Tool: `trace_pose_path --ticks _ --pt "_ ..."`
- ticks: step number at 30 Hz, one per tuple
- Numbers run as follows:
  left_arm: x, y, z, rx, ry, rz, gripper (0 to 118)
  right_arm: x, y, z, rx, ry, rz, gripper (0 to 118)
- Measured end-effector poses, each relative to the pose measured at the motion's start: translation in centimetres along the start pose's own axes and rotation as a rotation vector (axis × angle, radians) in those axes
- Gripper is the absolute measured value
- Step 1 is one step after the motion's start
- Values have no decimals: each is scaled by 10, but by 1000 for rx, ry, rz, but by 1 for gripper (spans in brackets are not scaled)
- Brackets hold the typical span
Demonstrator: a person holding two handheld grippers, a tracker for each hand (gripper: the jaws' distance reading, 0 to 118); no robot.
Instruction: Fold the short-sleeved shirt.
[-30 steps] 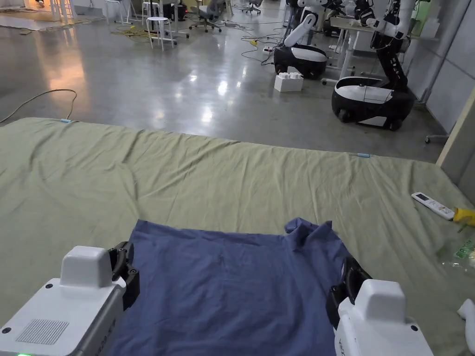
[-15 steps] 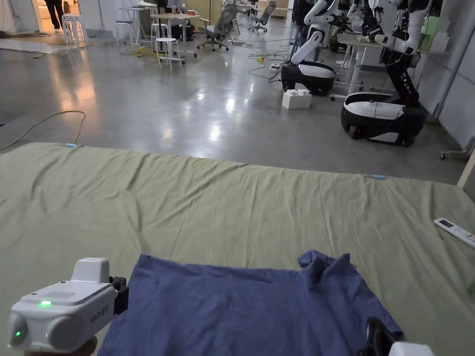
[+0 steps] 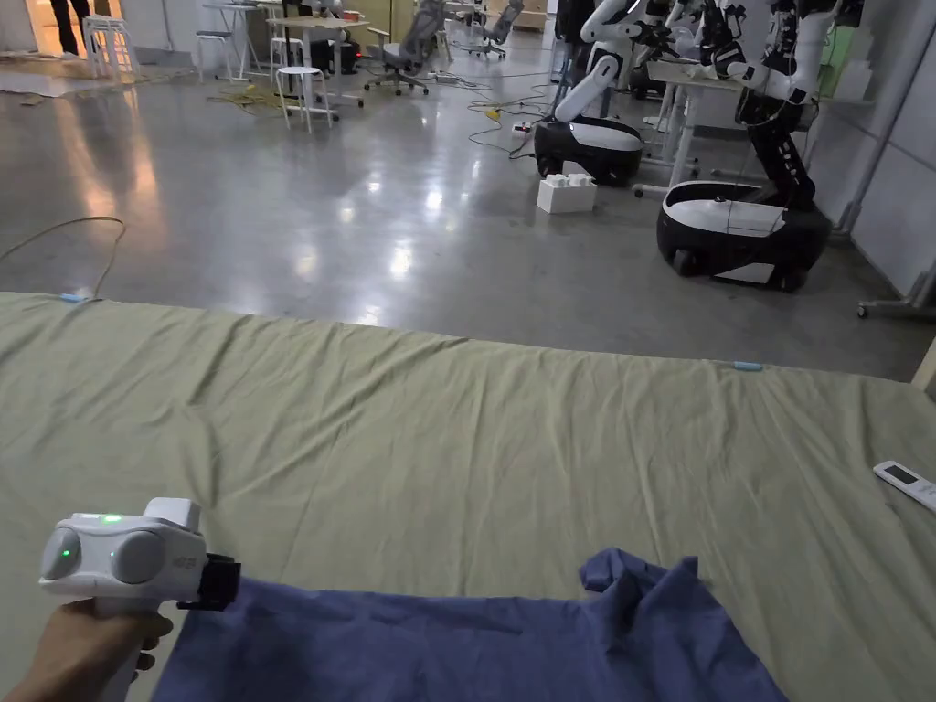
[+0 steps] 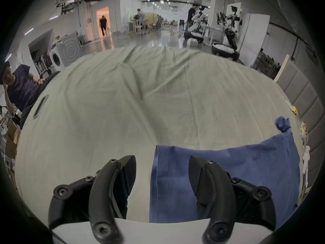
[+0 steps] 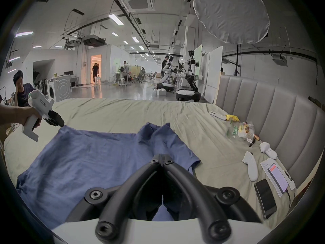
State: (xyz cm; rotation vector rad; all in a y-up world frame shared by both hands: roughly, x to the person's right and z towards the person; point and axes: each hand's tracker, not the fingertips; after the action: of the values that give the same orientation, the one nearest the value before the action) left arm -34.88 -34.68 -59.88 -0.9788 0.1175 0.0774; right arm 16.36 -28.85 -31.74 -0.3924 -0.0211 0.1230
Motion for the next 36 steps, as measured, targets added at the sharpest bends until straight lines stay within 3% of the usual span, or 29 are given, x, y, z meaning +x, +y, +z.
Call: trace_pose_path --ticks 3,5,9,13,14,15,18,19,25,30,32,33,35,36 --pt "7 -1 -26 -68 103 -97 63 9 -7 -5 -32 -19 -5 1" --pt "12 -6 -33 -68 81 -149 63 14 -10 -9 -50 -30 -7 1" --pt "18 -12 -30 -38 85 -91 59 25 -13 -25 -87 -39 -15 1" --pt "34 -20 -25 -7 62 -216 12 41 1 -72 -150 -16 -38 1" --pt "36 -21 -23 -9 92 -258 9 46 6 -88 -181 -7 -37 2" --pt "43 -24 -13 -9 94 -267 7 50 14 -107 -189 -6 -31 7" --pt "41 -26 7 17 83 -216 4 65 39 -169 -269 21 -38 60" --pt "39 -24 13 25 66 -178 4 68 46 -192 -318 43 -25 68" --pt "32 -27 49 92 52 -123 4 70 57 -299 -477 68 52 67" --pt "28 -26 60 105 43 -87 4 67 37 -340 -606 81 19 64" --pt "26 -25 60 108 48 -93 4 69 35 -339 -574 85 9 60" --pt "26 -25 61 108 49 -94 4 71 38 -340 -568 84 -4 52" --pt "25 -24 59 109 50 -104 4 71 40 -336 -548 78 -1 5" --pt "24 -23 58 116 59 -105 4 70 40 -335 -530 69 20 4"
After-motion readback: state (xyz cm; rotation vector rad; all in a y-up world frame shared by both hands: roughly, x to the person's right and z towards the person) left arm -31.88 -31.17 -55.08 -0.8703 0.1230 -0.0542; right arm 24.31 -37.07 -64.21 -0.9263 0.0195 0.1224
